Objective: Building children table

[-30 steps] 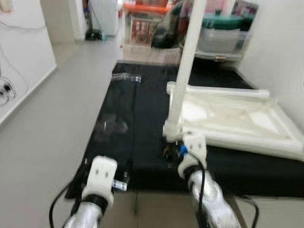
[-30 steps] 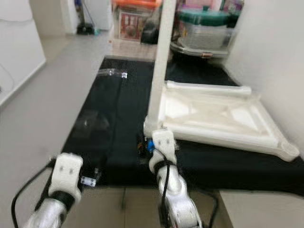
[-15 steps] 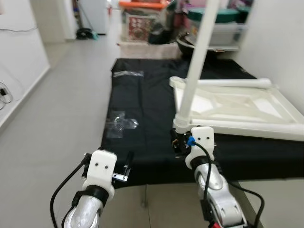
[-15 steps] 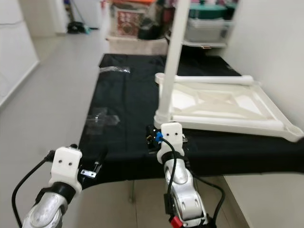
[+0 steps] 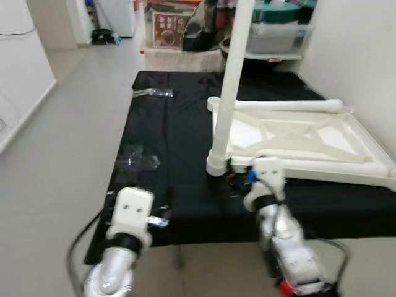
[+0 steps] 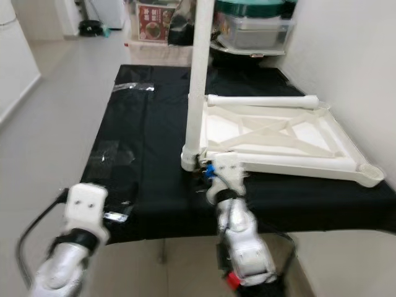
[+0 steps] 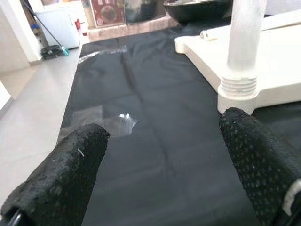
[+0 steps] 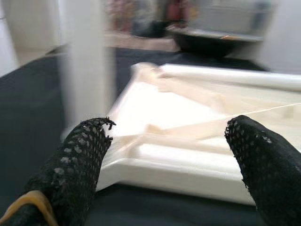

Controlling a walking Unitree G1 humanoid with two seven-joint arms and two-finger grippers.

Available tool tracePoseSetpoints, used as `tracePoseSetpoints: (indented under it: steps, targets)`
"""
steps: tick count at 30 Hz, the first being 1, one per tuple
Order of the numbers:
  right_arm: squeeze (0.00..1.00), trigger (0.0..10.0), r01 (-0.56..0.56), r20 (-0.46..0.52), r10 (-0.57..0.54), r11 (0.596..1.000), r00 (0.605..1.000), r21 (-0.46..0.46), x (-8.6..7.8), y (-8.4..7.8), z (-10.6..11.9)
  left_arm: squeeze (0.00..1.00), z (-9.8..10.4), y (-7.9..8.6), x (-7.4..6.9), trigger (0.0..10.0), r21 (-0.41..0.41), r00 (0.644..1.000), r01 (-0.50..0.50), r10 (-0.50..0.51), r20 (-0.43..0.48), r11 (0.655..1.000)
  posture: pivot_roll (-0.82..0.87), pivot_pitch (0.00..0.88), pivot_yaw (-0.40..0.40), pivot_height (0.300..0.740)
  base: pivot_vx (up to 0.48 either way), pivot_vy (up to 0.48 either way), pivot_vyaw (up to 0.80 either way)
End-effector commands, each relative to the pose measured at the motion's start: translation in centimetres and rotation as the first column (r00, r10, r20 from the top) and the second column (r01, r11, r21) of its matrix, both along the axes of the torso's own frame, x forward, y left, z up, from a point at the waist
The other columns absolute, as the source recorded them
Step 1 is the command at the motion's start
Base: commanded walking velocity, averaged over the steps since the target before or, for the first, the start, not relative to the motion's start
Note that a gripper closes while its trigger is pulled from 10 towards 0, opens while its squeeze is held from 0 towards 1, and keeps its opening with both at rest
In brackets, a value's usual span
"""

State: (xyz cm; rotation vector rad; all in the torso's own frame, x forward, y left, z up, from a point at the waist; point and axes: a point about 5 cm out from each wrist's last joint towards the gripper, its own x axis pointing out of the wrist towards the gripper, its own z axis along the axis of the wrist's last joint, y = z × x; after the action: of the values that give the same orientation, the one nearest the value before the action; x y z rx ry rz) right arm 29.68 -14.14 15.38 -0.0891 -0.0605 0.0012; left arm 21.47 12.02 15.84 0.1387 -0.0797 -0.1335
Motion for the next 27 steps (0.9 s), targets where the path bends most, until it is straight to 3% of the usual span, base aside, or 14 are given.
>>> tracePoseSetpoints:
  steps: [1, 7, 13, 16, 20, 27]
  targets:
    - [0.0, 10.0, -0.002, 0.013, 0.002, 1.0, 1.0, 0.006, 0.4, 0.1, 0.2, 0.0, -0.1, 0.8, 0.1, 10.0, 0.012, 0.999, -0.033, 0.033, -0.009, 0.999, 0.08, 0.053, -0.059, 0.74, 0.0, 0.0, 0.0]
    - [0.0, 10.0, -0.01, 0.025, 0.009, 1.0, 1.0, 0.026, 1.0, -0.1, 0.6, 0.0, 0.4, 1.0, 0.4, 10.0, 0.01, 0.999, -0.05, 0.05, 0.012, 0.999, 0.08, 0.049, -0.057, 0.74, 0.0, 0.0, 0.0]
    - [0.0, 10.0, -0.056, 0.071, 0.05, 0.995, 0.996, 0.08, 2.7, -0.6, 2.2, 0.0, 2.0, 1.7, 0.9, 10.0, 0.028, 0.993, -0.086, 0.084, 0.078, 0.996, 0.09, 0.043, -0.059, 0.74, 0.0, 0.0, 0.0]
    - [0.0, 10.0, -0.167, 0.044, 0.162, 0.972, 0.986, 0.162, 3.5, -0.5, 2.4, 0.0, 3.0, 2.4, 1.2, 10.0, 0.029, 0.984, -0.14, 0.136, 0.117, 0.99, 0.09, 0.039, -0.063, 0.74, 0.0, 0.0, 0.0]
    - [0.0, 10.0, -0.277, 0.037, 0.275, 0.945, 0.961, 0.171, 4.0, -0.4, 2.5, 0.0, 3.3, 2.8, 1.4, 10.0, 0.029, 0.978, -0.165, 0.16, 0.134, 0.986, 0.09, 0.037, -0.066, 0.74, 0.0, 0.0, 0.0]
    - [0.0, 10.0, -0.253, 0.055, 0.247, 0.955, 0.967, 0.157, 4.9, -2.1, 3.2, 0.0, 3.0, 2.8, 1.4, 10.0, 0.032, 0.981, -0.158, 0.153, 0.12, 0.987, 0.09, 0.042, -0.065, 0.74, 0.0, 0.0, 0.0]
